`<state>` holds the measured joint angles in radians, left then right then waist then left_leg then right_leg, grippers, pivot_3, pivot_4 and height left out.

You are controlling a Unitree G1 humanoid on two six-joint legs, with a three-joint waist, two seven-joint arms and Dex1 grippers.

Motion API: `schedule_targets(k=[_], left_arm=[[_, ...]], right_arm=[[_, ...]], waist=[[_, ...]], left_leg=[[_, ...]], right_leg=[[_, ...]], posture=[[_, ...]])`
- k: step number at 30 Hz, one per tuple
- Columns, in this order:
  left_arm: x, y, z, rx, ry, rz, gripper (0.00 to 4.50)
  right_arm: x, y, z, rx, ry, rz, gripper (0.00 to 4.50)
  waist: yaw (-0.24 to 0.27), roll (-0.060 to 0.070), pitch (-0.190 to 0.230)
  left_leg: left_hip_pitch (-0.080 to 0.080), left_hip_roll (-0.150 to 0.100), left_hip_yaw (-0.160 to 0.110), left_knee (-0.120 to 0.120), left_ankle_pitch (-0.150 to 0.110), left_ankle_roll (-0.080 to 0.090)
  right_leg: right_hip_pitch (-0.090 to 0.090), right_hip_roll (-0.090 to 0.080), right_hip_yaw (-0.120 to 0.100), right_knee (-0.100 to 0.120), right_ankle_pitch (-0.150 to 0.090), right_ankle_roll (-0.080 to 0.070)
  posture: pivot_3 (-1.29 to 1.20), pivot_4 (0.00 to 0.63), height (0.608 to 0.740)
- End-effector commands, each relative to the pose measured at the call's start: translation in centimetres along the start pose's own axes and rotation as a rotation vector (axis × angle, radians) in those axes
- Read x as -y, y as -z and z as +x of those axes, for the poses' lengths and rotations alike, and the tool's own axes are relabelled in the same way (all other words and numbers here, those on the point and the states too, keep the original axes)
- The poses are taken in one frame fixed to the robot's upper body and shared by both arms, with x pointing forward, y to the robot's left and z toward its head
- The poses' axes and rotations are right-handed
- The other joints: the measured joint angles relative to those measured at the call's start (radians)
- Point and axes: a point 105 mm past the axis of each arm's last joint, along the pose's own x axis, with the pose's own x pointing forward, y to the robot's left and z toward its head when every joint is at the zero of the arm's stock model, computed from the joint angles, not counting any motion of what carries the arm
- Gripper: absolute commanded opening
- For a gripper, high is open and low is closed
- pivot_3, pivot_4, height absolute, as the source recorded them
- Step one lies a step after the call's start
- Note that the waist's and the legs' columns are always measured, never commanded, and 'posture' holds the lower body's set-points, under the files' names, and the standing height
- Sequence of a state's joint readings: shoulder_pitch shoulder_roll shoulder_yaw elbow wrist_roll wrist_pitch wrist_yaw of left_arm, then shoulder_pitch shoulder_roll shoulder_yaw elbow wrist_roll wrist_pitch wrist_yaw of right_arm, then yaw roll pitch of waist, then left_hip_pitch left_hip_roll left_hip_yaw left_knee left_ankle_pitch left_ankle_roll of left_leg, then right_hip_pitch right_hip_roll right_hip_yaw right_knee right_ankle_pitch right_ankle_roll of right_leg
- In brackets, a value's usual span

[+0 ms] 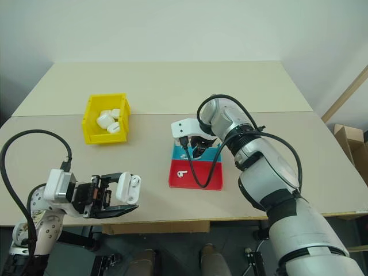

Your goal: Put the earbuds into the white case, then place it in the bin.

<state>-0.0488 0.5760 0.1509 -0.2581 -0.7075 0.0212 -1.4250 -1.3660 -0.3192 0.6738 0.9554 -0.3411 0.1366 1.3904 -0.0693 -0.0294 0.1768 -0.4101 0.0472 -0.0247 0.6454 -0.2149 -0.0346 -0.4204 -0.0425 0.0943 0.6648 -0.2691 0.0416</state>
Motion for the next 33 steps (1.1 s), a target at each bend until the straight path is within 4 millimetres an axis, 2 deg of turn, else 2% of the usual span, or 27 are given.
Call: schedule_targets(k=[1,26,30,33], left_arm=[[-0.06,-0.69,0.52,0.01,0.02,0.06,2.76],[-0.26,-0.72,0.77,0.013,0.014,0.07,2.76],[-0.26,-0.71,0.76,0.015,0.013,0.071,2.76],[-0.26,-0.7,0.81,0.017,0.013,0.071,2.76]], right_arm=[[0.43,-0.62,-0.35,0.021,0.026,-0.016,2.21],[-0.19,-0.15,0.63,-0.006,0.006,-0.032,2.21],[-0.22,-0.22,0.59,-0.003,0.006,-0.04,1.35],[-0.19,-0.22,0.54,-0.001,0.011,-0.048,1.35]], waist=[[0.0,0.0,0.0],[0.0,0.0,0.0],[0.0,0.0,0.0],[0.0,0.0,0.0]], left_leg=[[0.0,0.0,0.0,0.0,0.0,0.0],[0.0,0.0,0.0,0.0,0.0,0.0],[0.0,0.0,0.0,0.0,0.0,0.0],[0.0,0.0,0.0,0.0,0.0,0.0]], right_leg=[[0.0,0.0,0.0,0.0,0.0,0.0],[0.0,0.0,0.0,0.0,0.0,0.0],[0.0,0.0,0.0,0.0,0.0,0.0],[0.0,0.0,0.0,0.0,0.0,0.0]], posture=[[0.0,0.15,0.74],[0.0,0.15,0.74],[0.0,0.15,0.74],[0.0,0.15,0.74]])
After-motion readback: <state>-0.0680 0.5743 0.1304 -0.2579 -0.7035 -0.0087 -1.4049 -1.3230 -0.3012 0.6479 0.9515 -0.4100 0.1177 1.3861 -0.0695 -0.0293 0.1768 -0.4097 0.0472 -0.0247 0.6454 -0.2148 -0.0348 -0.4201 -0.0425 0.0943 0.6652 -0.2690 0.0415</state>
